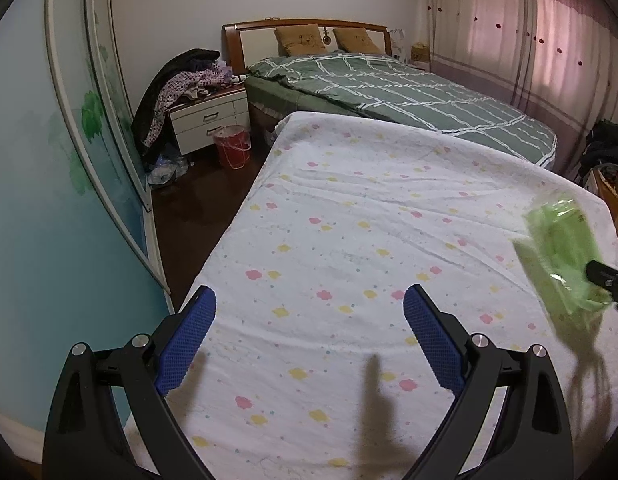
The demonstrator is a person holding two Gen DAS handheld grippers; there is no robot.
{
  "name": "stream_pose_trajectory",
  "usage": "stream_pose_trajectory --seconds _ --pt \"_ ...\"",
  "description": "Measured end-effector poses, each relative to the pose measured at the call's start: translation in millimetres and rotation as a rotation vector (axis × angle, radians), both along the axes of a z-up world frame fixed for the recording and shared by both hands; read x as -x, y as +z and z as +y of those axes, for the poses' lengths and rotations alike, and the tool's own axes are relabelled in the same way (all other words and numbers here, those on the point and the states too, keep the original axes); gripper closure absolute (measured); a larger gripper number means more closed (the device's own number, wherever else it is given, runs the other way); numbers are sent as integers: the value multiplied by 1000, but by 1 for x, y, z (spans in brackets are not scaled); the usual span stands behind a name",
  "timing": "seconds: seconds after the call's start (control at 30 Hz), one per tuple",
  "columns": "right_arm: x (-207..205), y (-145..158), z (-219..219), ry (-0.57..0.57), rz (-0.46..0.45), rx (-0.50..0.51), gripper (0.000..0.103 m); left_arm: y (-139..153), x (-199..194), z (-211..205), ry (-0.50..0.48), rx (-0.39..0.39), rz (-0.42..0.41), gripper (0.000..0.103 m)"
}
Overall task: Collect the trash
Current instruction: 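Carry the green bag over the bin and open the right tool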
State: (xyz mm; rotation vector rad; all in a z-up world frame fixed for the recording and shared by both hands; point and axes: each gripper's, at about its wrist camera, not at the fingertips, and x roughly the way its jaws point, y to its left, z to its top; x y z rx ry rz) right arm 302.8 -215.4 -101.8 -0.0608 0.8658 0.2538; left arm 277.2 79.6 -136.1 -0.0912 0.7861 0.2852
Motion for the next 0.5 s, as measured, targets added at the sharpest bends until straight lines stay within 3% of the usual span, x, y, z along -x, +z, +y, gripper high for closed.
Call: stream_pose_trajectory --seconds 0.27,0.5 --pt "56 42 -36 -37 -86 -85 102 5 6 -6 -24 6 -17 9" --pt "105 43 -96 -180 -115 -111 102 6 8 -14 -46 -3 -17 9"
